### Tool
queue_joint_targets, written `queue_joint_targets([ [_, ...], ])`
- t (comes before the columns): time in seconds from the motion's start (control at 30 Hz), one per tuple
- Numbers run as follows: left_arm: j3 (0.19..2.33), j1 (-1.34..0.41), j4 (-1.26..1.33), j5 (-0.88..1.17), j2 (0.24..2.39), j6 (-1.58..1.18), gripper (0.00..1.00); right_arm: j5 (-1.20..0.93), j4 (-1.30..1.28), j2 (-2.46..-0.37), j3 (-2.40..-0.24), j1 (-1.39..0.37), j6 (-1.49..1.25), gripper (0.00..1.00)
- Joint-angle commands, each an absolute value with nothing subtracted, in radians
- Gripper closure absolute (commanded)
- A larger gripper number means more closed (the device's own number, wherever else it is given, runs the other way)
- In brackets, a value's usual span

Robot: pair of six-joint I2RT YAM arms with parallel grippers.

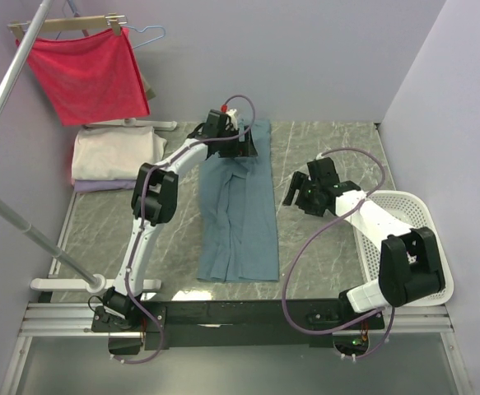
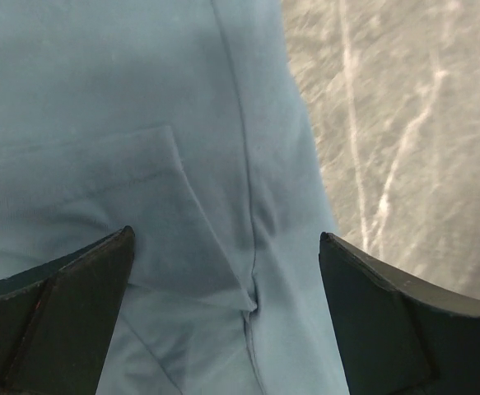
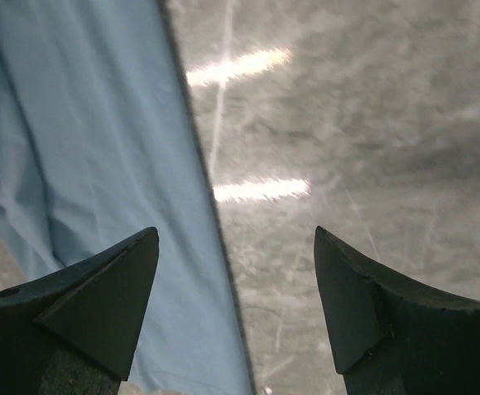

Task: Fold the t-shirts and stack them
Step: Rotate the tshirt 90 degrees

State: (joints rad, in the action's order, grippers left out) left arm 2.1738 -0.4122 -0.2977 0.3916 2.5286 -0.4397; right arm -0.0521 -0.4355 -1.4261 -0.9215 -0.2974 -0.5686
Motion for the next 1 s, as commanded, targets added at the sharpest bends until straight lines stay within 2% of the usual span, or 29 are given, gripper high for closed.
queue_joint_targets([
  [0.0, 2.072, -0.417, -0.356, 0.204, 2.361, -0.415, 0.01, -0.127, -0.264, -1.463, -0.937, -0.305, -0.545, 0.18],
  [0.2, 1.648, -0.402, -0.132, 0.049, 2.044, -0.518, 0.01, -0.189, -0.23, -1.695, -1.213, -0.305, -0.515, 0.2],
  [0.4, 1.39, -0.4, -0.052, 0.015, 1.83, -0.544, 0.01, -0.31, -0.261, -1.998, -1.564, -0.307, -0.477, 0.24],
  [0.53, 1.301, -0.4, -0.054, 0.003, 1.769, -0.551, 0.0, -0.38, -0.353, -2.201, -1.84, -0.308, -0.457, 0.27],
  [0.7, 1.227, -0.4, -0.055, 0.043, 1.73, -0.563, 0.01, -0.454, -0.403, -2.334, -2.059, -0.318, -0.437, 0.31],
  [0.97, 1.161, -0.399, -0.054, 0.029, 1.692, -0.563, 0.01, -0.451, -0.458, -2.468, -2.218, -0.319, -0.452, 0.32],
])
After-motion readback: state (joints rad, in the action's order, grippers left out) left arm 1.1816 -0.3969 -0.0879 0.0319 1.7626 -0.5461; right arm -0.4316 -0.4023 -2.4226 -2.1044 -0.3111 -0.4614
